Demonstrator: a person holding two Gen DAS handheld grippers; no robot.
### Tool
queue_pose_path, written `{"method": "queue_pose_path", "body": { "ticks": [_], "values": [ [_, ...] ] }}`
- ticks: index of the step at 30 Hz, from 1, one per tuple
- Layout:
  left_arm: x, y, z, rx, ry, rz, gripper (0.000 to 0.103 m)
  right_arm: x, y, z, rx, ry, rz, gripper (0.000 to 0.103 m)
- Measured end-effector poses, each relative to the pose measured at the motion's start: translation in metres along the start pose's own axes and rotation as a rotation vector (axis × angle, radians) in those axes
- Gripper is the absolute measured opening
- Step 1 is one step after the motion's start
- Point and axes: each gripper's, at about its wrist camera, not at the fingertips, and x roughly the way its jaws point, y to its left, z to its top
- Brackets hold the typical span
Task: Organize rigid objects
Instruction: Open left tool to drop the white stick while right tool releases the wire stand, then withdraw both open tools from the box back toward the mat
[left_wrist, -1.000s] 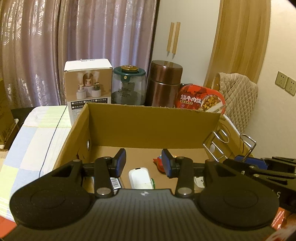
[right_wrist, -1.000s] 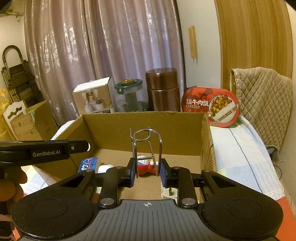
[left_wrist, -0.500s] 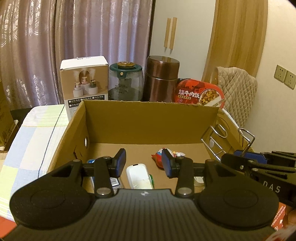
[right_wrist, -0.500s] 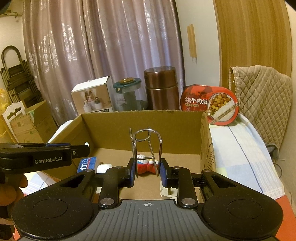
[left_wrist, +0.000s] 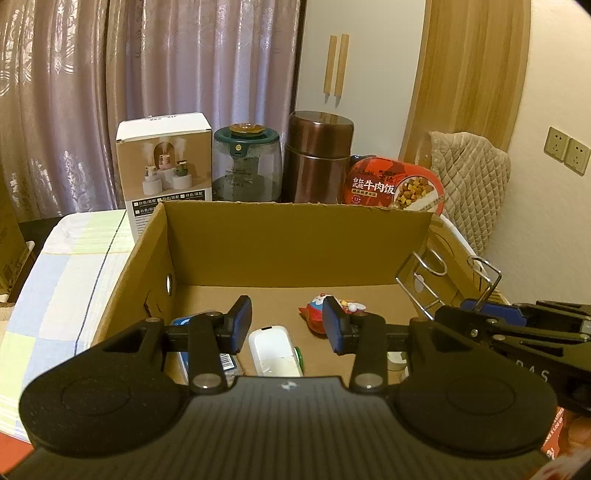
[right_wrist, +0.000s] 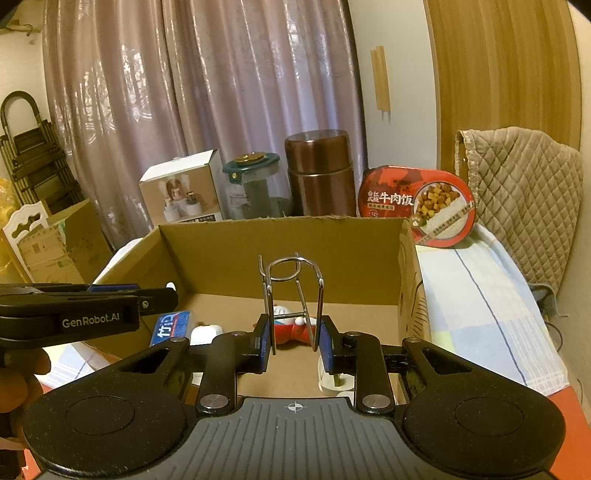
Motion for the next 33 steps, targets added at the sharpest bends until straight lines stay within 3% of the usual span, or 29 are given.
{"method": "queue_pose_path", "body": {
  "ticks": [33],
  "values": [
    [-0.0004,-0.0036,-0.0027,0.005,0.005,-0.003,0.036,0.0033,-0.0077,0.0005,0.005,-0.002,0.015,0.023]
  ]
}}
